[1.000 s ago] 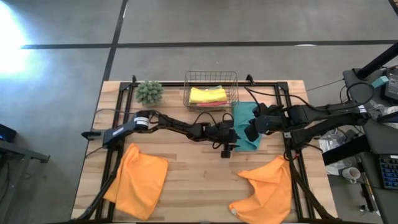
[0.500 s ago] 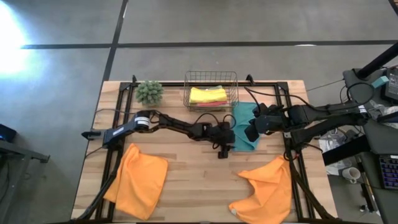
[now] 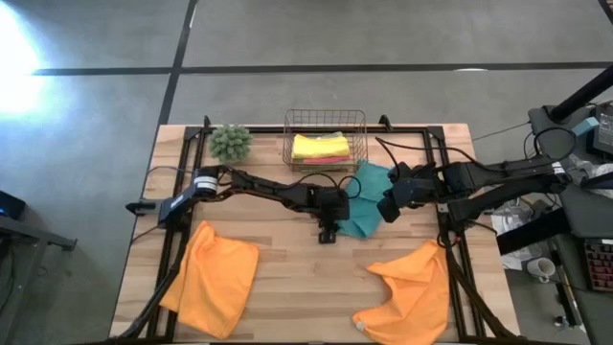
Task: Fold microfiber towels
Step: Fold the blue towel
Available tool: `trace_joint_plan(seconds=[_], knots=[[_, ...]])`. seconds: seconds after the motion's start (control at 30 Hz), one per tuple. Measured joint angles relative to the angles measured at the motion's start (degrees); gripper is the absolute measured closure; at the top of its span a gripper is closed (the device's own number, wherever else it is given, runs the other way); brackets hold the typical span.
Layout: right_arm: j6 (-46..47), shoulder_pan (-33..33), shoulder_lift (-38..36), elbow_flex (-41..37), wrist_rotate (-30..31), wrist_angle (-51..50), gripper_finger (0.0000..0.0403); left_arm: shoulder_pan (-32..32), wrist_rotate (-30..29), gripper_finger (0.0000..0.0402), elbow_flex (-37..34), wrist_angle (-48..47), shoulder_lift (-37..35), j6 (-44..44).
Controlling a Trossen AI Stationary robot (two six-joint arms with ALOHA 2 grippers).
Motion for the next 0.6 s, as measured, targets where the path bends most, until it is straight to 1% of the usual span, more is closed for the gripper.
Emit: trace_joint_plan(seconds=[0.13, 0.27, 0.4, 0.6], knots=[[0.32, 0.0, 0.0, -0.17, -0.31, -0.07, 0.0381, -0.21, 0.02, 0.024, -4.81, -3.22, -1.91, 0.17], [0.58, 0.0, 0.2, -0.3, -0.53, 0.0, 0.0381, -0.73, 0.02, 0.024, -11.45, -3.09, -5.18, -0.01], [-0.16, 0.0, 1.18, -0.43, -6.09, 0.5, 0.0381, -1.52, 0.04, 0.024, -18.4, -2.81, -9.83, 0.03], [-0.88, 0.52, 4.13, -1.62, -9.65, 1.13, 0.0381, -1.62, 0.19, 0.024, -29.11, -2.61, -19.2, 2.05]])
